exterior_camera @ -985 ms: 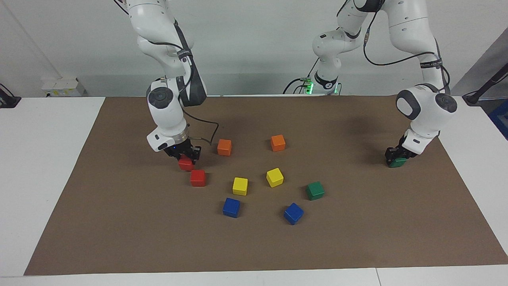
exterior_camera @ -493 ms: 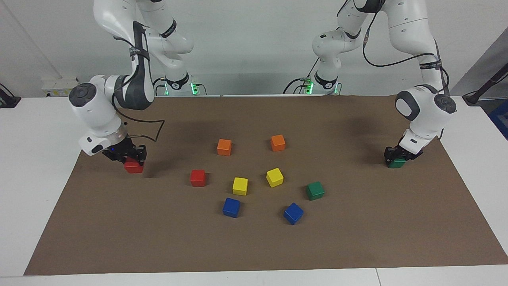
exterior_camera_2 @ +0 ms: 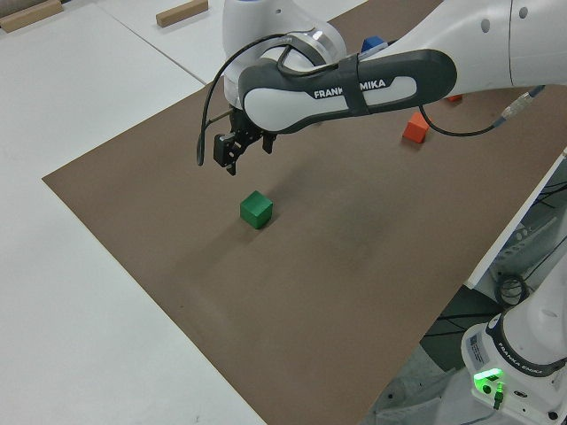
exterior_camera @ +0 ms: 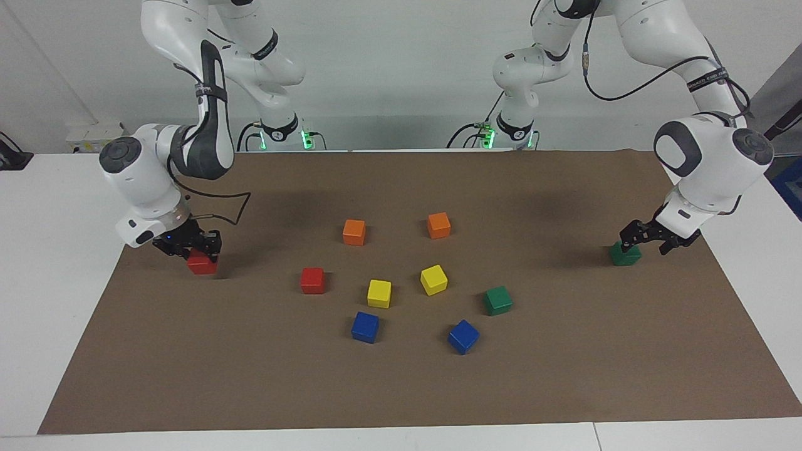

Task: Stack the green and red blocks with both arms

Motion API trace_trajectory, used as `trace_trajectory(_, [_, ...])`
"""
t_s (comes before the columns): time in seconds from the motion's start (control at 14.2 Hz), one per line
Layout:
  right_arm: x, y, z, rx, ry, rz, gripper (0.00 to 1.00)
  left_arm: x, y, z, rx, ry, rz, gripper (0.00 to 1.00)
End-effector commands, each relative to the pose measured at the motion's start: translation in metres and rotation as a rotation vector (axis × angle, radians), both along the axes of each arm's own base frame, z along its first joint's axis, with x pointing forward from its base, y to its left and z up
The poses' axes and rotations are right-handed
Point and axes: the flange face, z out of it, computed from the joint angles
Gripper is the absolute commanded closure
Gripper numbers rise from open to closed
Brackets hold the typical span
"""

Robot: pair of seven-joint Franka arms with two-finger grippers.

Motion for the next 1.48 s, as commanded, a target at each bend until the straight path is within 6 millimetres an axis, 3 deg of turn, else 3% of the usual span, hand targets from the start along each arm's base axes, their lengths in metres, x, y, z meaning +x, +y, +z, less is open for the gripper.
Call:
trace_trajectory(0.0, [-0.006, 0.005, -0.012, 0.000, -0.027, 0.017, 0.86, 0.015, -0.098, 0.011, -0.005, 0.001, 0.193, 0.00])
trace_trajectory(0.07, [-0.006, 0.007, -0.012, -0.001, -0.033, 0.020, 0.86, 0.016, -0.128, 0.013, -0.013, -0.021, 0.238, 0.00])
trace_trajectory(0.21, [-0.007, 0.008, -0.013, -0.001, -0.032, 0.021, 0.86, 0.017, -0.167, 0.015, -0.035, -0.058, 0.231, 0.00])
trace_trajectory(0.42, [-0.009, 0.008, -0.022, 0.000, -0.029, 0.021, 0.84, 0.022, -0.240, -0.011, -0.060, -0.060, 0.277, 0.00])
trace_trajectory(0.56, [-0.011, 0.009, -0.027, -0.001, -0.030, 0.021, 0.83, 0.037, -0.277, -0.028, -0.065, -0.059, 0.288, 0.00])
trace_trajectory(0.84, [-0.010, 0.010, -0.035, -0.002, -0.038, 0.024, 0.82, 0.048, -0.298, -0.059, -0.076, -0.082, 0.274, 0.00])
trace_trajectory(0.99, [-0.010, 0.010, -0.036, -0.001, -0.036, 0.024, 0.81, 0.052, -0.297, -0.068, -0.078, -0.112, 0.273, 0.00])
trace_trajectory(1.41, [-0.009, 0.012, -0.042, -0.001, -0.038, 0.025, 0.76, 0.033, -0.302, -0.108, -0.054, -0.103, 0.272, 0.00])
